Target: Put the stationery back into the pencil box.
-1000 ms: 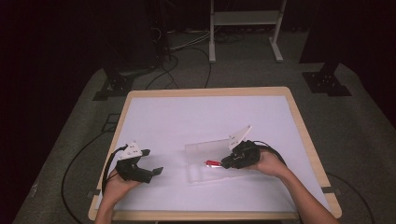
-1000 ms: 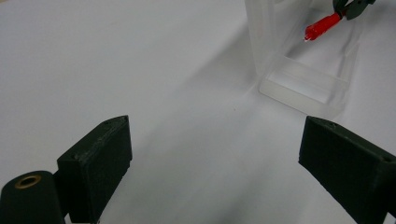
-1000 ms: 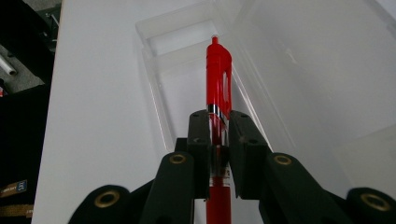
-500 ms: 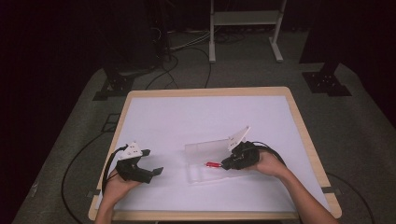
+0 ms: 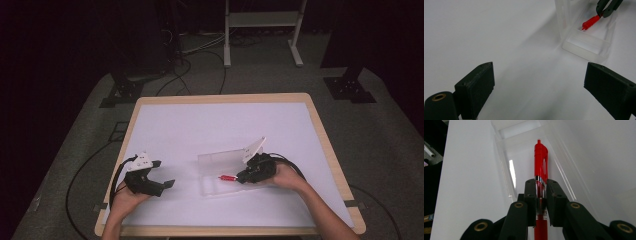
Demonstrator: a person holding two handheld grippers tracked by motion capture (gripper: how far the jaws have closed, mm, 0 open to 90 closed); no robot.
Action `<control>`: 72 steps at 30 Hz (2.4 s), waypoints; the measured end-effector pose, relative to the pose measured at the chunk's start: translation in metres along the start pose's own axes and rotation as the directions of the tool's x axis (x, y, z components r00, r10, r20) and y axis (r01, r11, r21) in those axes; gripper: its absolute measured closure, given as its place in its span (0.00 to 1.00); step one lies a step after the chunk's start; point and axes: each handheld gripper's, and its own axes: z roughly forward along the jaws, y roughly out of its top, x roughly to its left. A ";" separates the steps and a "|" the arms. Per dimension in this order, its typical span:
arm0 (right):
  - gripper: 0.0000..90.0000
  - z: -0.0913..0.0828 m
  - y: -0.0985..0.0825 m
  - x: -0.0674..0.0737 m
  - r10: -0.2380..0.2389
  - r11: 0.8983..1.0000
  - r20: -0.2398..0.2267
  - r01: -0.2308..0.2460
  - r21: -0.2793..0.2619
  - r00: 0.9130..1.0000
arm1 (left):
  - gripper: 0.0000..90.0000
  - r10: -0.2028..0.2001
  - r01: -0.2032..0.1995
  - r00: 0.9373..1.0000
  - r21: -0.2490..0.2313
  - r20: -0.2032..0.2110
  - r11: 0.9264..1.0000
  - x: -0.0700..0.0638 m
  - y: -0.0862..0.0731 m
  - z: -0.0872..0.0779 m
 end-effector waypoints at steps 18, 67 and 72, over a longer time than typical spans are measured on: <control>0.87 0.006 -0.002 -0.002 0.003 1.000 0.005 -0.003 0.007 1.000 | 0.10 -0.002 0.002 1.000 -0.002 0.001 1.000 0.001 0.001 0.000; 0.52 -0.065 -0.028 0.001 0.131 0.983 0.125 -0.112 -0.146 0.983 | 0.10 0.004 -0.004 1.000 -0.001 0.002 1.000 -0.001 0.001 0.000; 0.50 -0.071 -0.032 0.001 0.142 0.981 0.136 -0.121 -0.153 0.980 | 0.10 0.004 -0.004 1.000 -0.003 0.003 1.000 -0.001 0.001 -0.001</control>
